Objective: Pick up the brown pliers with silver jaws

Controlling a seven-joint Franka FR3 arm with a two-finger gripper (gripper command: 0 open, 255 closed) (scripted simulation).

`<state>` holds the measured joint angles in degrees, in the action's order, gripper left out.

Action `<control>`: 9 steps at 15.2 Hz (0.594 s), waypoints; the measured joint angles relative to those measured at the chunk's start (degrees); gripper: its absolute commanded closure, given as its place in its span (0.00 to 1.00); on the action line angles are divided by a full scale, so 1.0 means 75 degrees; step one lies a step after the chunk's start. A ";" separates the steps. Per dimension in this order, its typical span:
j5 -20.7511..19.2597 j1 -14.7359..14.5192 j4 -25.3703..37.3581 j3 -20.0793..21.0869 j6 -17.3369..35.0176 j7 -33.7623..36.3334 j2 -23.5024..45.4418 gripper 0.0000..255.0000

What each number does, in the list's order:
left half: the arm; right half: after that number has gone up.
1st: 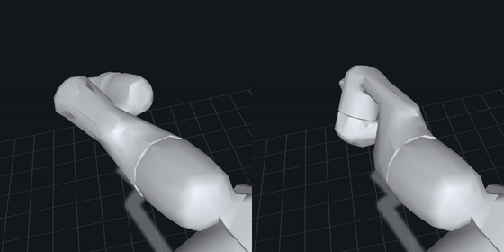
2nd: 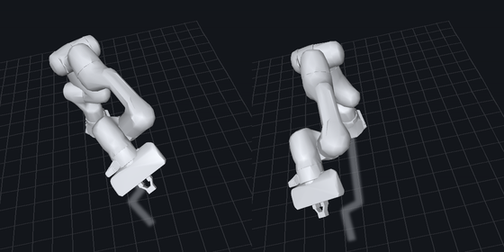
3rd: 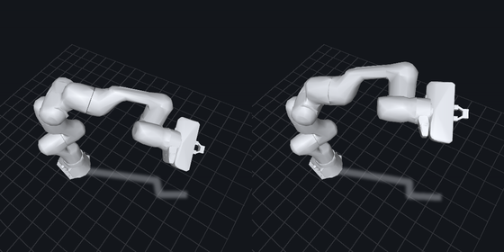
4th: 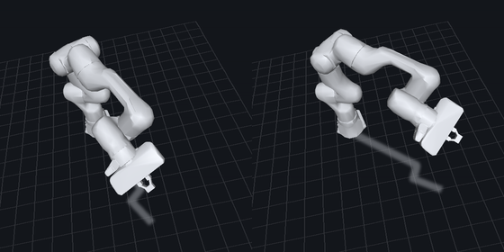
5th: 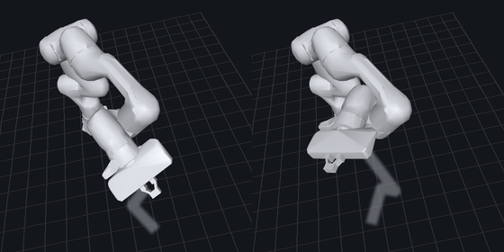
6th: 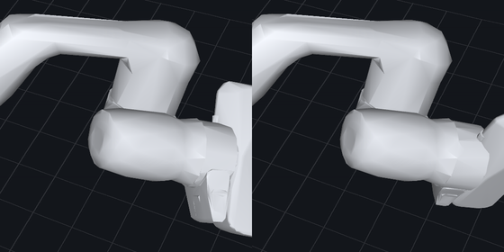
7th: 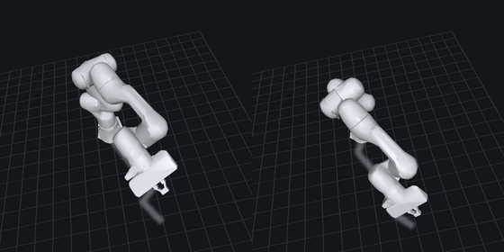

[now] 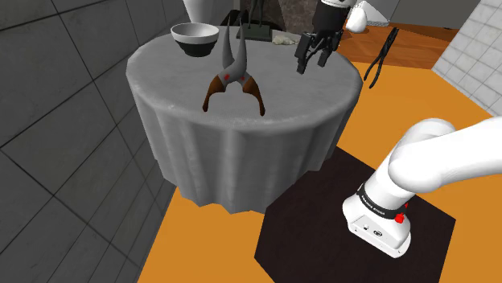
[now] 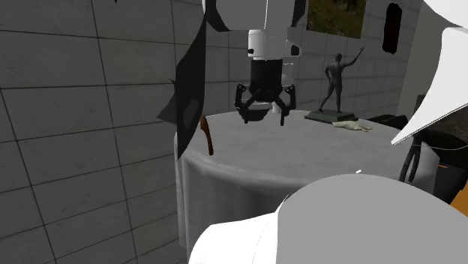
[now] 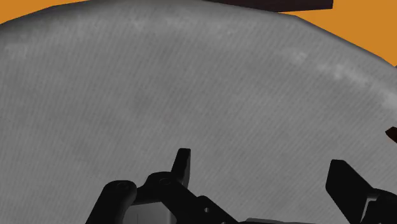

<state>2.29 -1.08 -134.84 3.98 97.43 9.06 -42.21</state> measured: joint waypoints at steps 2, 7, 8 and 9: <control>0.0008 -0.0074 0.0031 0.0000 0.0097 -0.0133 0.0067 0.00; 0.0125 -0.0790 0.0445 0.0055 0.0793 -0.1407 0.0575 0.00; 0.0166 -0.0956 0.0451 0.0085 0.0981 -0.1676 0.0642 0.00; 0.0186 -0.1102 0.0595 0.0077 0.1140 -0.1985 0.0815 0.00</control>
<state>3.69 -9.35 -130.37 4.56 105.99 -5.83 -36.09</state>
